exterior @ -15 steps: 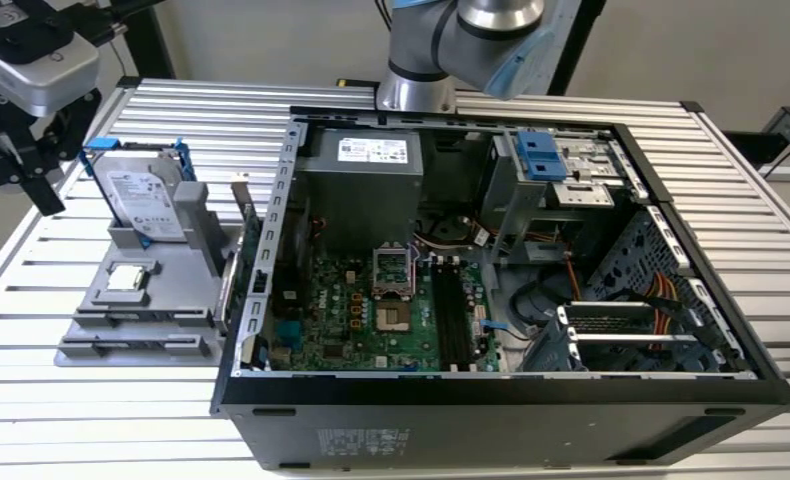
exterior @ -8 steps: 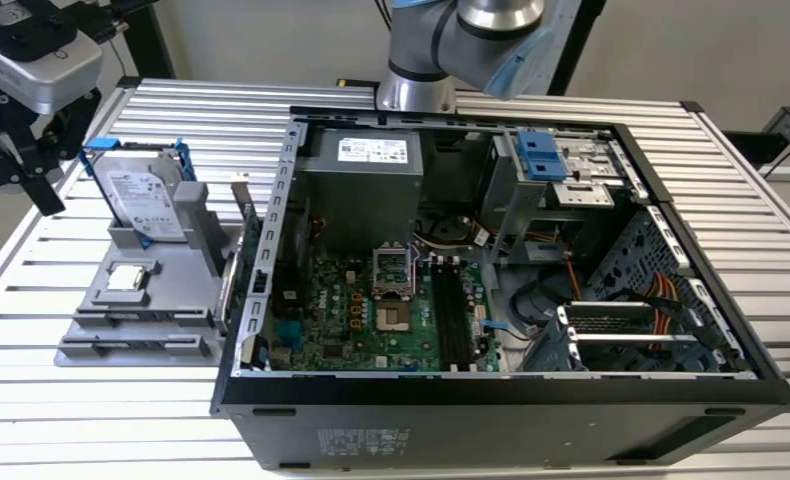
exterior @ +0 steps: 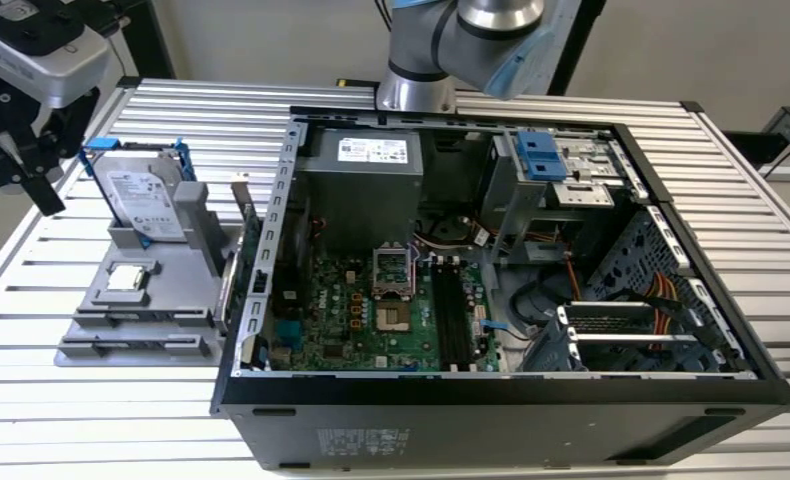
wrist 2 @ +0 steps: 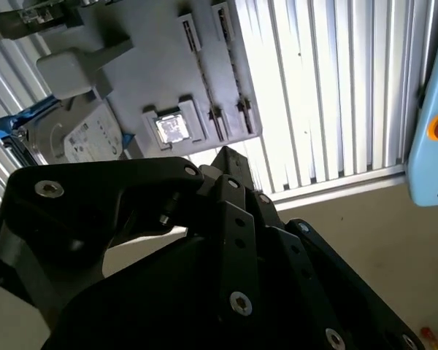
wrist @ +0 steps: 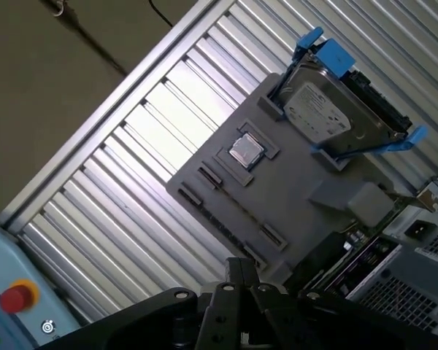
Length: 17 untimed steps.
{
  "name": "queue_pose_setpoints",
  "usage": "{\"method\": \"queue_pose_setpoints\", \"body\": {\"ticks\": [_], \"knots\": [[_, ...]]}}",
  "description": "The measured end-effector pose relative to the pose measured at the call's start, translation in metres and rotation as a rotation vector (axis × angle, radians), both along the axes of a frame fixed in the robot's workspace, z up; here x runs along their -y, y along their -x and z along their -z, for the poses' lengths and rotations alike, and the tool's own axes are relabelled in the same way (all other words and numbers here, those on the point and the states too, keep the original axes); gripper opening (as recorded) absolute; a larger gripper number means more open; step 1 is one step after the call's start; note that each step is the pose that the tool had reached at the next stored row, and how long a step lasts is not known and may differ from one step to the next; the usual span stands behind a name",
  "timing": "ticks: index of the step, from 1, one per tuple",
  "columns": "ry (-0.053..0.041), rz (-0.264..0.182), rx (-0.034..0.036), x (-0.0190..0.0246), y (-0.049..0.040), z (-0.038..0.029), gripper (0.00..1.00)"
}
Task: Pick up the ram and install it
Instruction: 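Pick up the ram and move it above insertion slot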
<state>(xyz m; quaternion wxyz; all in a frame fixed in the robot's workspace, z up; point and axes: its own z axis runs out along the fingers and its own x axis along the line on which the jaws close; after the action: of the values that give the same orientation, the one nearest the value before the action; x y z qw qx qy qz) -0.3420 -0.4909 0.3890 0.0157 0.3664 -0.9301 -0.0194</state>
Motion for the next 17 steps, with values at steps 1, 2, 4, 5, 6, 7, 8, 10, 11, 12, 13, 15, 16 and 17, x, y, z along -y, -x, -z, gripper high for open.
{"method": "queue_pose_setpoints", "body": {"ticks": [1, 2, 4, 5, 6, 7, 8, 10, 11, 12, 13, 15, 16, 17], "knots": [[0.0, -0.006, 0.0, 0.0, 0.0, 0.0, 0.0], [0.0, -0.013, 0.0, -0.0001, 0.0, 0.0, 0.0], [0.0, -0.025, 0.0, -0.0001, 0.0, 0.0, 0.0], [0.0, -0.031, 0.0, -0.0002, 0.0, 0.0, 0.0], [0.0, -0.037, 0.0, -0.0002, 0.0, 0.0, 0.0], [0.0, -0.043, 0.0, -0.0002, 0.0, 0.0, 0.0], [0.0, -0.049, 0.0, -0.0003, 0.0, 0.0, 0.0], [0.0, -0.061, 0.0001, -0.0003, 0.0, 0.0, 0.0], [0.0, -0.067, 0.0, -0.0003, 0.0, 0.0, 0.0], [0.0, -0.072, 0.0, -0.0004, 0.0, 0.0, 0.0], [0.0, -0.078, 0.0, -0.0004, 0.0, 0.0, 0.0], [0.0, -0.09, 0.0001, -0.0004, 0.0, 0.0, 0.0], [0.0, -0.096, 0.0, -0.0004, 0.0, 0.0, 0.0], [0.0, -0.101, 0.0, -0.0004, 0.0, 0.0, 0.0]]}}
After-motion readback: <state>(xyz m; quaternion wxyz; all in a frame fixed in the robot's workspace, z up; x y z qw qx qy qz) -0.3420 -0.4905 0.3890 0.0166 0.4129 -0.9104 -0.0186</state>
